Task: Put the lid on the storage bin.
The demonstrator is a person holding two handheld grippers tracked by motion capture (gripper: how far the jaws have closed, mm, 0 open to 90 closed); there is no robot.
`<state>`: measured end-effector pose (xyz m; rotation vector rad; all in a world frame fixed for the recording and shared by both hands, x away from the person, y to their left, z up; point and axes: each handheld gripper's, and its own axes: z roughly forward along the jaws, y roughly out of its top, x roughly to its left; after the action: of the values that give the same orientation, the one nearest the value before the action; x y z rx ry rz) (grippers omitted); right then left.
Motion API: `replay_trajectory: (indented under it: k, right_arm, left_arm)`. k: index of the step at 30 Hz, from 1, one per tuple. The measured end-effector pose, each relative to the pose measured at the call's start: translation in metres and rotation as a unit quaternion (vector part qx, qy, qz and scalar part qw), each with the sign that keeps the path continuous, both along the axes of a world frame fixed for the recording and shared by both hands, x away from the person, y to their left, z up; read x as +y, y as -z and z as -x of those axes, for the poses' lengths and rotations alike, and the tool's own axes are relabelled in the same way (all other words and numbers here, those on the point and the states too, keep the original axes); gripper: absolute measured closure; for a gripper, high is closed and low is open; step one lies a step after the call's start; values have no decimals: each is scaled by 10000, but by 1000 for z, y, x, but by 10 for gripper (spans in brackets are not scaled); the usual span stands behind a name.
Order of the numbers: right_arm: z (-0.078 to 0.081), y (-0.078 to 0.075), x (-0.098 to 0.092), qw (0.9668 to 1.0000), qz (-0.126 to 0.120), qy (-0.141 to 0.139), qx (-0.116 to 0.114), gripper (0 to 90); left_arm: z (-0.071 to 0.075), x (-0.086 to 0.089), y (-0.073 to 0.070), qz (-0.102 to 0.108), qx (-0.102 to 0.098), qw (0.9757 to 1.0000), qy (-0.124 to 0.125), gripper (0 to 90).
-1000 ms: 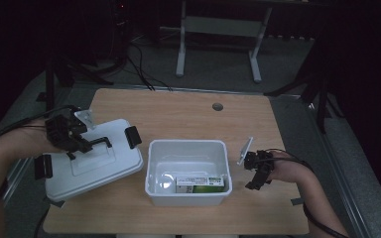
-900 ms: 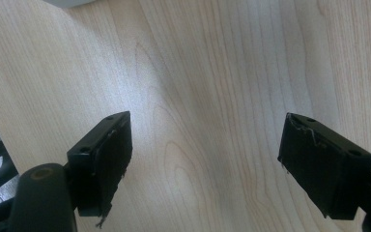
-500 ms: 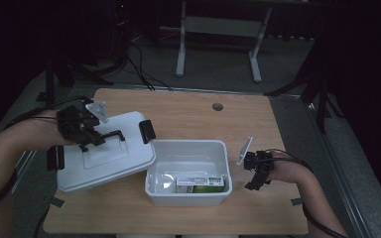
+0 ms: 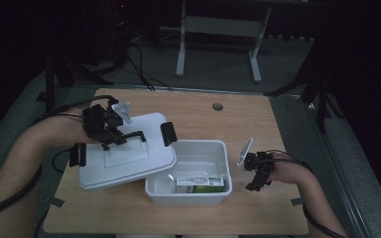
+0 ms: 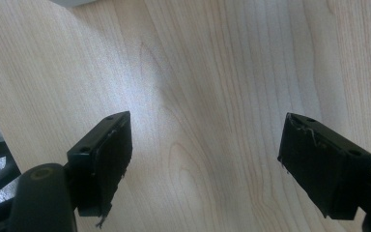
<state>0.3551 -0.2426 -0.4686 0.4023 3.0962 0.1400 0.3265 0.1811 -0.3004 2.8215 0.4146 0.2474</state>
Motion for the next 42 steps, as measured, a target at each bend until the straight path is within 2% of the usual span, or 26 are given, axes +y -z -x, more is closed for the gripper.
replay_trajectory:
  k: [3,5,9,13,15,16,23,27,31,38,42]
  right_arm:
    - [0,1,0,10000,-14,-11,2,189]
    - [0,1,1,10000,-25,-5,13,189]
    - [0,3,3,10000,-1,-35,27,189]
    - [0,5,3,10000,7,-37,51,189]
    - [0,6,3,10000,7,-37,44,189]
    - [0,6,3,10000,2,-34,44,189]
    - [1,7,0,10000,0,-18,69,189]
    - [1,7,-1,10000,13,15,90,189]
    - [1,8,-2,9999,-3,25,100,189]
    - [2,9,-7,9999,-15,59,136,189]
    - [2,9,-7,9999,-15,77,143,189]
  left_arm:
    - [0,-9,1,49,26,9999,88,840]
    - [-1,-17,2,41,1,9998,169,840]
    - [-2,-32,4,-18,79,9996,259,840]
    - [-3,-48,5,-7,-13,9990,444,840]
    - [-3,-54,6,26,59,9987,510,840]
    - [-4,-58,7,41,25,9986,533,840]
    - [-6,-83,10,-56,42,9972,748,840]
    - [-6,-99,11,-20,25,9963,855,841]
    - [-6,-114,14,-71,65,9951,987,841]
    - [-7,-133,19,-36,58,9935,1135,841]
    - [-6,-144,22,-101,95,9923,1232,840]
